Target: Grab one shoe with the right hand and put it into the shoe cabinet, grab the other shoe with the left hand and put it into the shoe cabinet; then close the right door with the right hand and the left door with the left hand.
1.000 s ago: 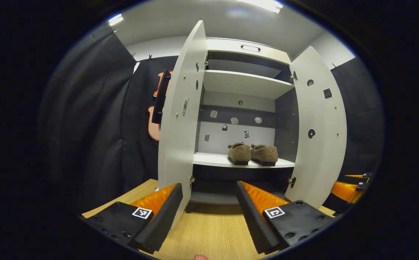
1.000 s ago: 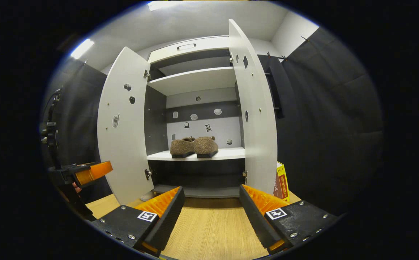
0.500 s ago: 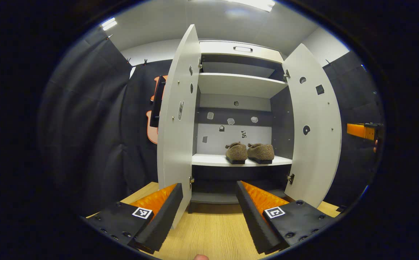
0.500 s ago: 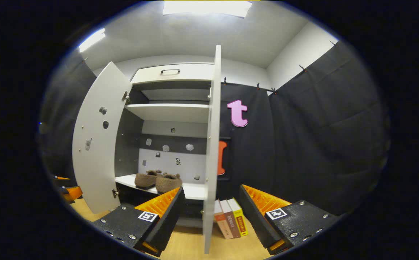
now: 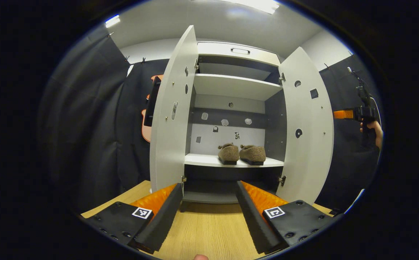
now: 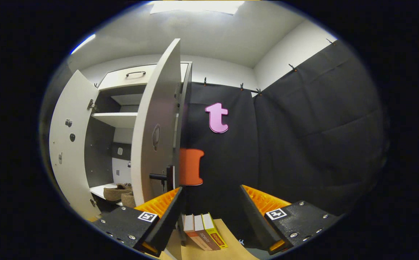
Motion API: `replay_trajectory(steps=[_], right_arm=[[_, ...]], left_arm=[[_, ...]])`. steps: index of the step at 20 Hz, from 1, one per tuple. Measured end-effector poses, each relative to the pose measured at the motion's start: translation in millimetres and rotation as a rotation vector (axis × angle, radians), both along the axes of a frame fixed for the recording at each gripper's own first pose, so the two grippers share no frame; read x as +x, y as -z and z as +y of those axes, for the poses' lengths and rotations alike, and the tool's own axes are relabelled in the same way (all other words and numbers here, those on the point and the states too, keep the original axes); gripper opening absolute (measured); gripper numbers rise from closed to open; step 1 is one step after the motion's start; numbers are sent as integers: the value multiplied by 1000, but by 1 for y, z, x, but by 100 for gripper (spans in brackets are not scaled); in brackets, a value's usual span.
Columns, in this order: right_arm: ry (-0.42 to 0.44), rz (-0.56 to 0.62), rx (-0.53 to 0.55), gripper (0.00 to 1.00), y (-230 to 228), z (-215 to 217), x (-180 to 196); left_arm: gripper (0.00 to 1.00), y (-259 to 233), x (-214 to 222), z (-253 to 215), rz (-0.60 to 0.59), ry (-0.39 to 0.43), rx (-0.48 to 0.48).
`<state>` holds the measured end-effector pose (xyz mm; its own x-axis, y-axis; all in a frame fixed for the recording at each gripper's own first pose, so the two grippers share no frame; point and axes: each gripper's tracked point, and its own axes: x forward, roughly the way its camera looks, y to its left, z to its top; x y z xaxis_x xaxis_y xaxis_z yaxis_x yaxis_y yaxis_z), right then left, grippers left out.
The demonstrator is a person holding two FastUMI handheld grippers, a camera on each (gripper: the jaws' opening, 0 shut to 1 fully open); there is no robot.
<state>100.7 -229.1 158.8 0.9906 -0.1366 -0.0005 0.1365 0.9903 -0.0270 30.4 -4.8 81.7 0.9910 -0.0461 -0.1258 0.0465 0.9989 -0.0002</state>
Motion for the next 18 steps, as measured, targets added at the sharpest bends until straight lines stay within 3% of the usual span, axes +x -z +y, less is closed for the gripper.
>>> replay_trajectory(steps=[4, 5, 6, 8, 9, 10, 11, 12, 13, 14, 18], right_arm=[[6, -13, -8, 91, -4, 4, 9], [4, -13, -1, 97, -3, 7, 9], [-3, -14, 9, 90, -3, 10, 7], [-14, -10, 18, 89, -2, 21, 5], [-20, -15, 8, 97, -2, 27, 3], [-24, -16, -3, 89, -5, 32, 2], [-32, -16, -9, 97, -5, 39, 2], [-50, -16, -7, 97, -6, 50, 1], [-75, -16, 2, 88, -6, 63, 2], [-108, -18, 7, 88, -7, 78, 4], [-220, -18, 24, 88, -3, 127, 17]], left_arm=[[97, 4, 3, 10, 15, -24, -8], [97, 4, 5, 13, 16, -30, -7], [97, 3, 7, 15, 13, -37, -6], [97, 0, 9, 17, 4, -42, -17], [97, 1, 10, 17, 4, -41, -23], [96, 2, 12, 18, 8, -39, -26], [96, 2, 12, 17, 11, -36, -29], [97, 1, 13, 15, 8, -32, -33], [99, -2, 14, 12, 3, -24, -39], [94, -3, 15, 9, -1, -15, -43], [96, -6, 15, 6, -5, -8, -43]])
